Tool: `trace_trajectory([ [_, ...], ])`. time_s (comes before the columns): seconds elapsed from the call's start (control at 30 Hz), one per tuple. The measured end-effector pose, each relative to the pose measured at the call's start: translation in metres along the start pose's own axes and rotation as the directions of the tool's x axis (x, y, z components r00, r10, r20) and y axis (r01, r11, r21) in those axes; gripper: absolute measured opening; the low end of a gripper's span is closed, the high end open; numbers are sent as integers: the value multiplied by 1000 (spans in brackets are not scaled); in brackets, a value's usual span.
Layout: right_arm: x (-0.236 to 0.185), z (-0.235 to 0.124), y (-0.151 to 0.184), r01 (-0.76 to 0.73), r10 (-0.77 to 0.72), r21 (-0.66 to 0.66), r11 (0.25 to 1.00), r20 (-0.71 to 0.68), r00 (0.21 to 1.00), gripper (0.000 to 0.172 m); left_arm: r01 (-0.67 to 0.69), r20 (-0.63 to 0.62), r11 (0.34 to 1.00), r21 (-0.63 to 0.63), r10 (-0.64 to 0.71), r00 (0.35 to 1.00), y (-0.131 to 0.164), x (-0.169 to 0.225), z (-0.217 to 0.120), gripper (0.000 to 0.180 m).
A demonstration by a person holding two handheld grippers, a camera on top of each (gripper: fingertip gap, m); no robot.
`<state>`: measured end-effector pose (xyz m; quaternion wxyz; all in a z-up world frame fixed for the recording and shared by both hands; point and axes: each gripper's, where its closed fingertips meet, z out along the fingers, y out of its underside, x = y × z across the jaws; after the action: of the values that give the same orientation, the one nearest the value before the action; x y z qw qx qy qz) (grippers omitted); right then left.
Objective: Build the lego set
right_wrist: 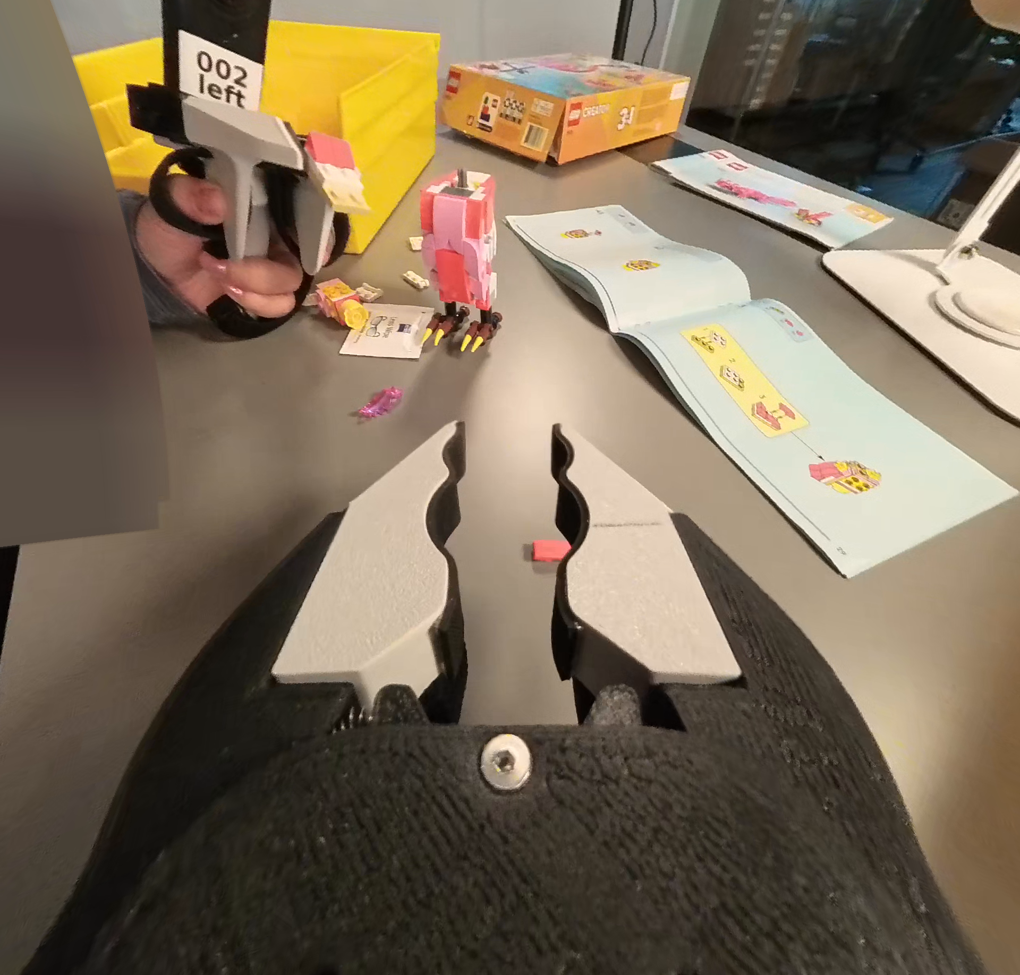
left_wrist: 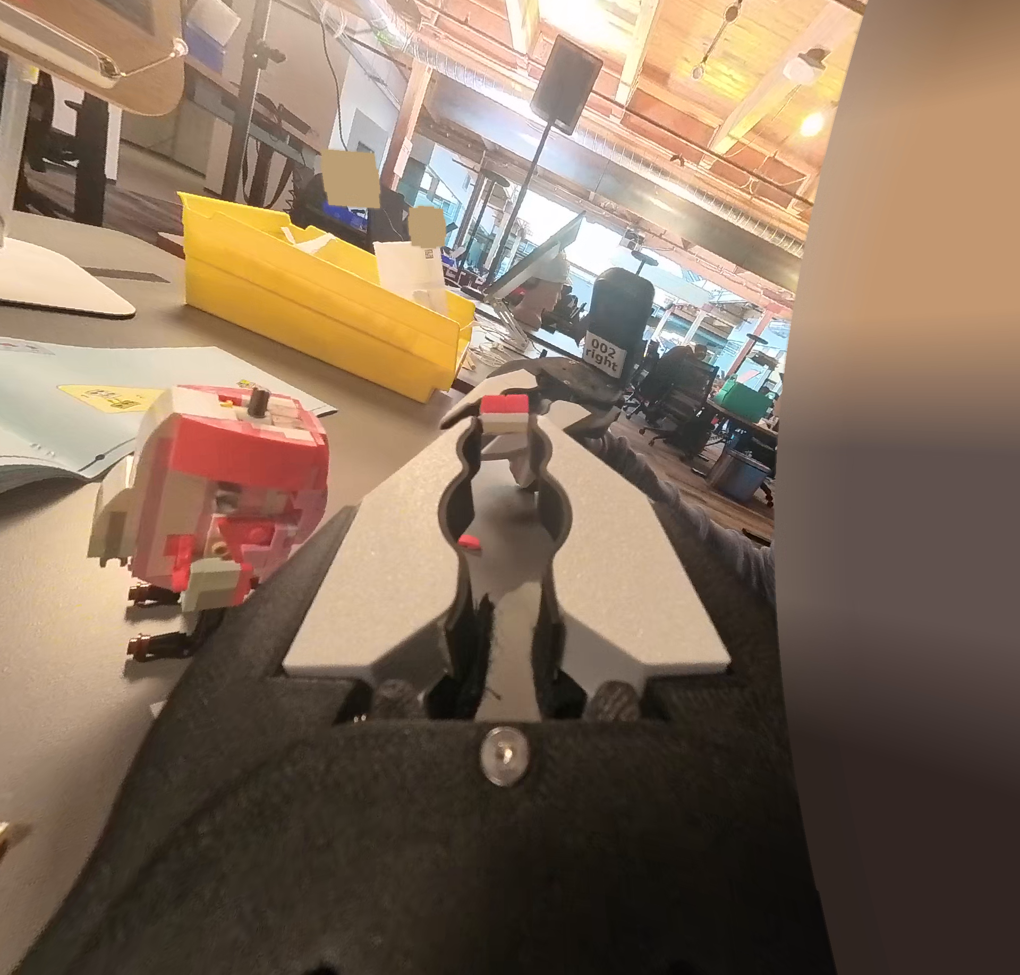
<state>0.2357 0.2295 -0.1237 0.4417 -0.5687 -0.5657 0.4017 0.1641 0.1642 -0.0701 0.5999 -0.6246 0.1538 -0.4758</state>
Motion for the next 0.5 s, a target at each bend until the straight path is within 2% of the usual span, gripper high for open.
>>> trace_trajectory([
  [0.07,-1,-2,6,-58,58,-37,998,9,998,23,-5,0,1000,-5,5,1000,1,0,0,15],
  [0.17,-14,-6,30,-184,195,-180,966,49,980,21,1,1,1000,-3,-1,1000,0,0,0,15],
  [0.37,-31,-9,56,-184,209,-341,922,37,977,20,15,-3,1000,-2,-15,1000,0,-1,0,15],
  [0.5,-37,-6,58,-159,189,-365,917,47,981,20,4,-3,1000,-11,-4,1000,1,0,1,15],
])
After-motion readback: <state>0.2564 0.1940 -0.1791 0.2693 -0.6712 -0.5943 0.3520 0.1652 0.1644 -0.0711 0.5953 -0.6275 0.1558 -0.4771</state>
